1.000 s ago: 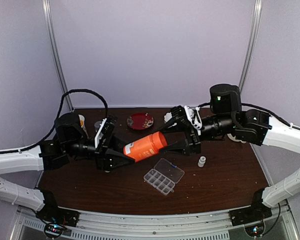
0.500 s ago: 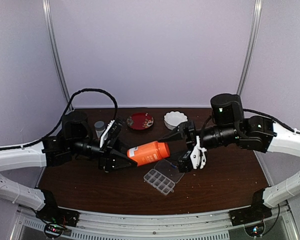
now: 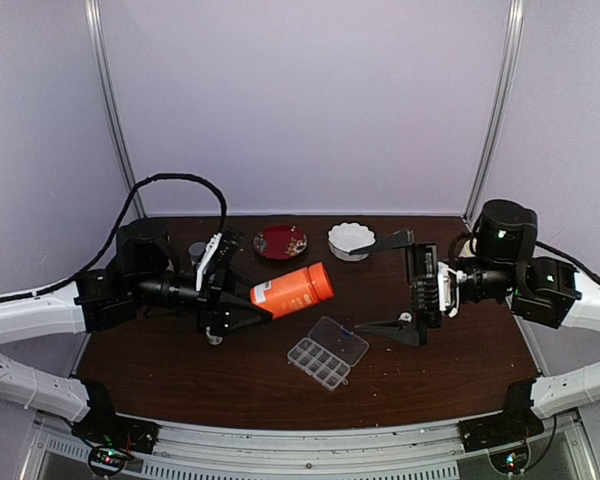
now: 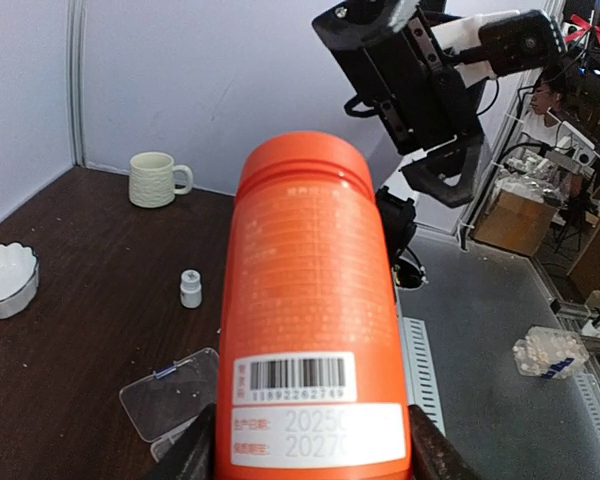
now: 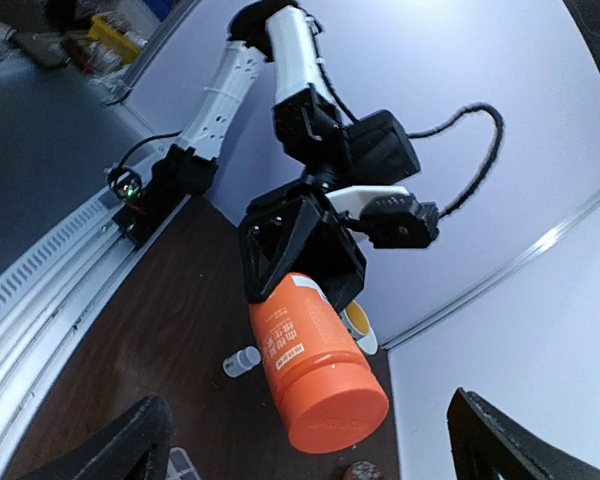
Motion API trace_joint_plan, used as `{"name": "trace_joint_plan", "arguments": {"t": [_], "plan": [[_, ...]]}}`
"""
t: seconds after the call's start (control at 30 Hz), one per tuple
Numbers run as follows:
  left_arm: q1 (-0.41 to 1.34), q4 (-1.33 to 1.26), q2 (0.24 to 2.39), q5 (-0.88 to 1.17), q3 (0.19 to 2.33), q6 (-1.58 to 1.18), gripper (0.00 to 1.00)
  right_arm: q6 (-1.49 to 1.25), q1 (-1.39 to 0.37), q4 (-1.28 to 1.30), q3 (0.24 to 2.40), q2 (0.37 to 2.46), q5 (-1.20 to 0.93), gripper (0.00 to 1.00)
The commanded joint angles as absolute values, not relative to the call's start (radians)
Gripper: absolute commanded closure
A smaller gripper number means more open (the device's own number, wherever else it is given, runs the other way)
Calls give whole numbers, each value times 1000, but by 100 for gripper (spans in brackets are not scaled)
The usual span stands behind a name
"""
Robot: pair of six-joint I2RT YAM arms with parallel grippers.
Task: Sort the pills into containers
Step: Unscrew the lid of the pill bottle.
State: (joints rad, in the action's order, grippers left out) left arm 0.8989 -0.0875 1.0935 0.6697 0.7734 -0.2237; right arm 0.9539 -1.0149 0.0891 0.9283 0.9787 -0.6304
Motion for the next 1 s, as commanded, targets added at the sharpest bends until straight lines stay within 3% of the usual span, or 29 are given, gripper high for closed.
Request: {"name": "trace_joint_plan", "arguments": {"t": [0.0,0.07,0.2,0.5,0.73,0.97], "plan": [[892,-131,1017,560,745,-145,100,311,-1011,-140,896,932,-416,0],[893,-160,988,537,719,-129,100,99,-1011,-38,955,934,-297,0],[893,-196,944,517,687,-98,100,-87,-1010,214,1120,1014,-266,0],[893,-282,873,447,607,-10,100,-308,-1007,474,1301,1206,-505,7],[893,-271,865,451,607,60,100,-487,-990,334,1303,1257,-659,8],[893,-271,868,445,604,61,100,-538,-979,305,1340,1348,-687,16]]}}
